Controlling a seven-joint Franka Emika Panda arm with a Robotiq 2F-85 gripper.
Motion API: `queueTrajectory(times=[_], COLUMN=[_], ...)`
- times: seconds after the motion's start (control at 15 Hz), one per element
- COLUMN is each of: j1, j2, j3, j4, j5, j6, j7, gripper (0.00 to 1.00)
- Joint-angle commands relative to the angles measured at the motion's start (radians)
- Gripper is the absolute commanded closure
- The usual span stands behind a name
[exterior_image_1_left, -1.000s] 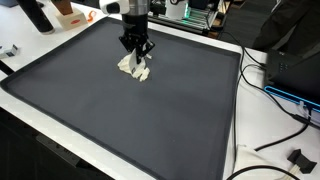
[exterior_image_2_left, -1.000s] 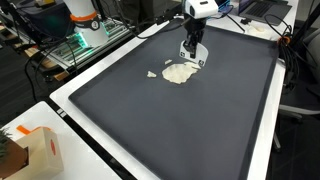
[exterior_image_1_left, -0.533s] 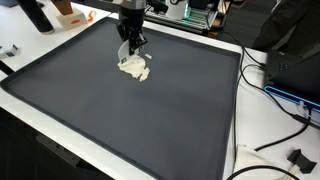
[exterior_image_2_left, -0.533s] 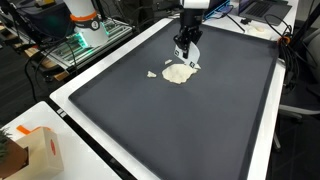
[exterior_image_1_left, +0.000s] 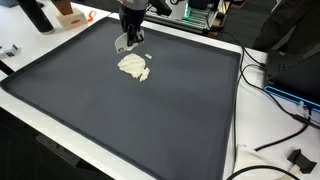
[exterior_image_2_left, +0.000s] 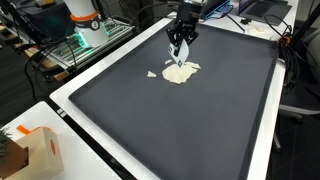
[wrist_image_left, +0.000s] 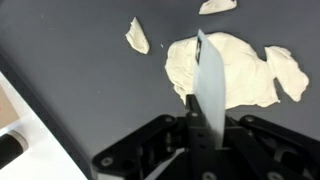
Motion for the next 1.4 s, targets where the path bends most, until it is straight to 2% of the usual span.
queueTrajectory(times=[0.0, 0.4, 0.73, 1.33], j1=[0.007, 0.004, 0.004, 0.025], j2=[0.024, 0.073, 0.123, 0.208], j3=[0.009, 0.024, 0.025, 0.025], j4=[0.044, 0.110, 0.166, 0.252], j5=[-0.061, -0.101, -0.115, -0.136], j6=[-0.108, -0.241, -0.298, -0.374], j7=[0.124, 0.246, 0.299, 0.312], gripper=[0.99, 0.99, 0.99, 0.99])
